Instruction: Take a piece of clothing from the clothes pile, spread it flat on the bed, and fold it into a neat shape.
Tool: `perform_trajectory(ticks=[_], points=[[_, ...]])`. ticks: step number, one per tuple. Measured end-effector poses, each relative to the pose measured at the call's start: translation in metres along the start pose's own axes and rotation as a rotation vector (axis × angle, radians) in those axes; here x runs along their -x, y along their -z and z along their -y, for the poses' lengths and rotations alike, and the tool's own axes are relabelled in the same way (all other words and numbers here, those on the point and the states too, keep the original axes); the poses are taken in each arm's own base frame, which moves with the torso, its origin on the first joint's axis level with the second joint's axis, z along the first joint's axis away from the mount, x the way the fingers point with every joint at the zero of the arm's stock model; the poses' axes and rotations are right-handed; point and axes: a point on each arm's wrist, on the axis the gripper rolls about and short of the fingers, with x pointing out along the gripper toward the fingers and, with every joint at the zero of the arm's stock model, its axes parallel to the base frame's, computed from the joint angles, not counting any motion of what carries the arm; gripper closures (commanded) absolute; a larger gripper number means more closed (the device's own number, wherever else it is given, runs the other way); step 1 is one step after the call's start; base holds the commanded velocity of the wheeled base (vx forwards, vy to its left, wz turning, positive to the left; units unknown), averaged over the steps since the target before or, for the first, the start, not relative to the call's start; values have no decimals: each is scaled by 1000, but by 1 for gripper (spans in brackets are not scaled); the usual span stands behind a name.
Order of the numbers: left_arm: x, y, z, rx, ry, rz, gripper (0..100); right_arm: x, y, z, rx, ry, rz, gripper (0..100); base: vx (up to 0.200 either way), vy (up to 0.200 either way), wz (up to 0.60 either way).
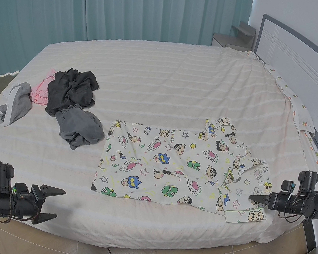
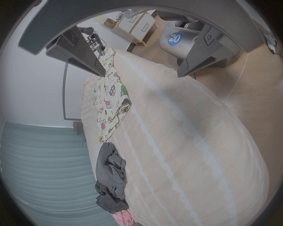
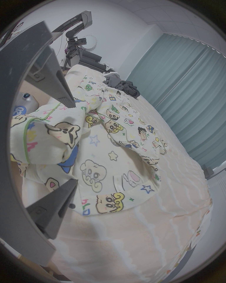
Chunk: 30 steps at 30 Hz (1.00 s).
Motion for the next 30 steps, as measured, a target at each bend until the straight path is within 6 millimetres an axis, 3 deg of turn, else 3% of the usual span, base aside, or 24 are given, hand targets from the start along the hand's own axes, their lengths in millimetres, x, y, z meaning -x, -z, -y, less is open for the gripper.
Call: perform_trajectory(ticks=[14,30], points=[[0,0,0,-1,0,-2,0,-2,4,0,-10,-53,-15,100,0,0,0],[0,0,0,-2,0,-2,0,9,-20,-10,70,-58,92,100,0,0,0]])
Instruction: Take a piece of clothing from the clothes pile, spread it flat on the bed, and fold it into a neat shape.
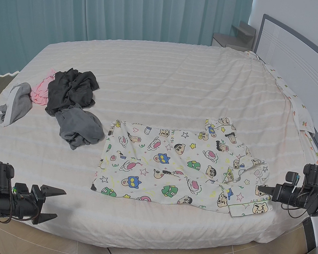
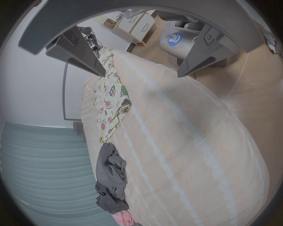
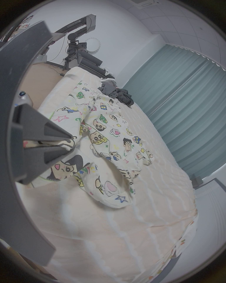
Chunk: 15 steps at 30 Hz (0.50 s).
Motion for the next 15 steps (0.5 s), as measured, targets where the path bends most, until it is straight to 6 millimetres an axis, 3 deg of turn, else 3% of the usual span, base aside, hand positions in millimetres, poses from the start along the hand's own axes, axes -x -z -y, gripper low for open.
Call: perform_trajectory(ticks=[15], points=[[0,0,0,0,0,0,0,-7,-26,3,0,18,75,100,0,0,0]])
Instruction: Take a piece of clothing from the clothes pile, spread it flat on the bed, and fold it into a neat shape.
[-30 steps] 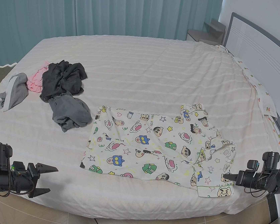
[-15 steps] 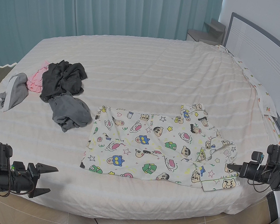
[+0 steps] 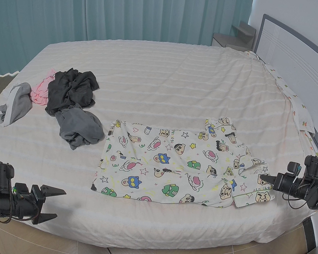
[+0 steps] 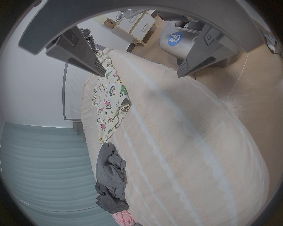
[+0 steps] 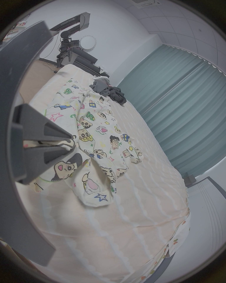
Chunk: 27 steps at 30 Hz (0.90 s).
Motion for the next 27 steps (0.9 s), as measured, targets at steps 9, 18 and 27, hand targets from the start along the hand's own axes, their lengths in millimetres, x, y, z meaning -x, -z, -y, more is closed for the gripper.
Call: perform_trajectory(ticks=[9,18,27], points=[[0,0,0,2,-1,-1,0,-14,-5,10,2,54,15,100,0,0,0],[-1,0,0,2,-2,-3,0,-29,-4,22,-54,74,22,0,0,0,0],[-1,0,0,2,-3,-4,0,-33,-8,23,-101,97,83,0,0,0,0]])
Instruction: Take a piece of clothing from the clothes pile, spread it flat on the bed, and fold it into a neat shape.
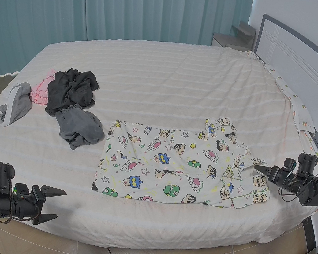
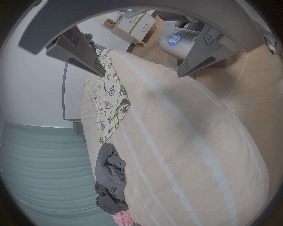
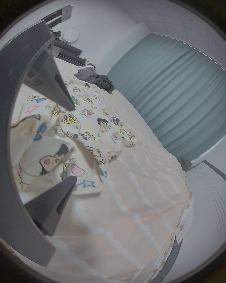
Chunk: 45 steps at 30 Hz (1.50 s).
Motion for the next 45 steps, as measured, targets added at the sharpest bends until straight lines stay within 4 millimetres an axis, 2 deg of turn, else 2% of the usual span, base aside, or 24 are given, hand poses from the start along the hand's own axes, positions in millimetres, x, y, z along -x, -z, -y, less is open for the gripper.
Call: perform_trajectory(ticks=[6,13,20,26,29,33,39,45], points=[[0,0,0,0,0,1,0,9,-10,2,-88,37,95,0,0,0,0],[0,0,0,0,0,0,0,36,-11,-10,-144,85,151,0,0,0,0],[0,0,0,0,0,0,0,72,-1,-42,-138,68,145,0,0,0,0],[0,0,0,0,0,0,0,82,22,-80,-123,-7,54,0,0,0,0],[0,0,0,0,0,0,0,79,31,-89,-120,-31,9,0,0,0,0],[0,0,0,0,0,0,0,69,41,-90,-128,-37,-45,0,0,0,0],[0,0,0,-1,1,1,0,39,46,-78,-153,-24,-83,0,0,0,0],[0,0,0,0,1,0,0,8,36,-58,-177,-7,-52,0,0,0,0]])
